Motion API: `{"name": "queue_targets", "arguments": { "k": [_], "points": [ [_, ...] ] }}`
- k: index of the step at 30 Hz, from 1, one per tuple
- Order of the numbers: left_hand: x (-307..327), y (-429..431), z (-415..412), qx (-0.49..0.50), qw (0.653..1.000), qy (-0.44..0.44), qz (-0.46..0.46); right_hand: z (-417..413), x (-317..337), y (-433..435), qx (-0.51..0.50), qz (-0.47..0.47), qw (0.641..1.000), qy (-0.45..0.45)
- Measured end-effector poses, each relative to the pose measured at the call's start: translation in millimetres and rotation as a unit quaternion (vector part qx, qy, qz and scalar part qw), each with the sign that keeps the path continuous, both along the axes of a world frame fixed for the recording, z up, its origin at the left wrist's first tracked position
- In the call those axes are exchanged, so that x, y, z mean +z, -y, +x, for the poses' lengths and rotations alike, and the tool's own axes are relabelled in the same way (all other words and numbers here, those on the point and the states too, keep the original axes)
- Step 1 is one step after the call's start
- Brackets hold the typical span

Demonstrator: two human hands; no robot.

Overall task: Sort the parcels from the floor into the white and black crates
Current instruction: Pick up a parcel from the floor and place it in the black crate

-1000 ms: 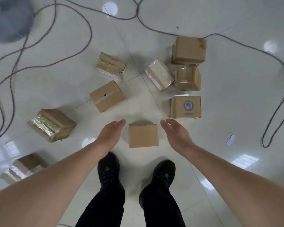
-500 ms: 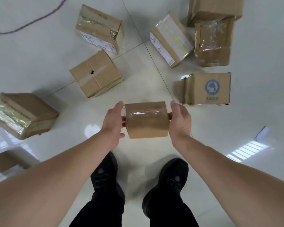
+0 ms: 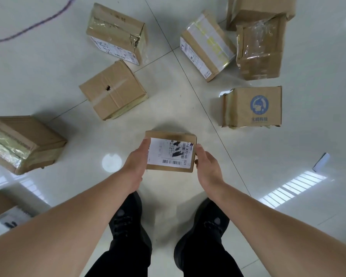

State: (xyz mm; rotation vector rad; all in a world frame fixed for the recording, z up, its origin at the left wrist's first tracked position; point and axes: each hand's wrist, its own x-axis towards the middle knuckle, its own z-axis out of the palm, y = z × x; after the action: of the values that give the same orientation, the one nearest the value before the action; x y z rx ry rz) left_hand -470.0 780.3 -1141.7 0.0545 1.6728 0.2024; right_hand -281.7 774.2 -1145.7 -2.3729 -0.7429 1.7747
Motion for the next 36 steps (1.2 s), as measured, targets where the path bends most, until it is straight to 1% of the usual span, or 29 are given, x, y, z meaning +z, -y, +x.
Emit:
{"name": "queue_targets", "arguments": {
  "k": [3, 9, 12, 15, 20, 26, 31, 33, 36],
  "points": [
    [0, -2, 0, -0.002, 1.0, -0.007, 0.024, 4, -5, -3, -0.004, 0.017, 1.0, -0.014],
    [11, -4, 1, 0.008, 0.999, 0.012, 0.045, -10, 5, -10, -0.035, 0.011, 0.997, -0.067],
    [35, -4, 3, 0.004, 0.999, 0.013, 0.051, -12, 30, -11, -0.05, 0.02, 0.996, -0.065],
    [80, -7, 1, -0.004, 0.998, 0.017, 0.057, -9, 73, -9, -0.059, 0.027, 0.996, -0.066],
    [205, -26, 2, -0.018, 0.996, 0.011, 0.081, -5, 189, -18, -0.07, 0.047, 0.994, -0.072],
    [370, -47, 16, -0.067, 0.988, 0.014, 0.141, 13, 358, -27, -0.1, 0.094, 0.989, -0.059],
    [492, -69, 30, -0.125, 0.968, 0.027, 0.218, 31, 491, -37, -0.118, 0.168, 0.978, -0.025],
    [535, -77, 36, -0.153, 0.959, 0.032, 0.238, 39, 537, -37, -0.136, 0.194, 0.971, -0.007],
    [598, -85, 50, -0.211, 0.936, 0.051, 0.276, 53, 600, -31, -0.177, 0.231, 0.956, 0.025]
  ]
}}
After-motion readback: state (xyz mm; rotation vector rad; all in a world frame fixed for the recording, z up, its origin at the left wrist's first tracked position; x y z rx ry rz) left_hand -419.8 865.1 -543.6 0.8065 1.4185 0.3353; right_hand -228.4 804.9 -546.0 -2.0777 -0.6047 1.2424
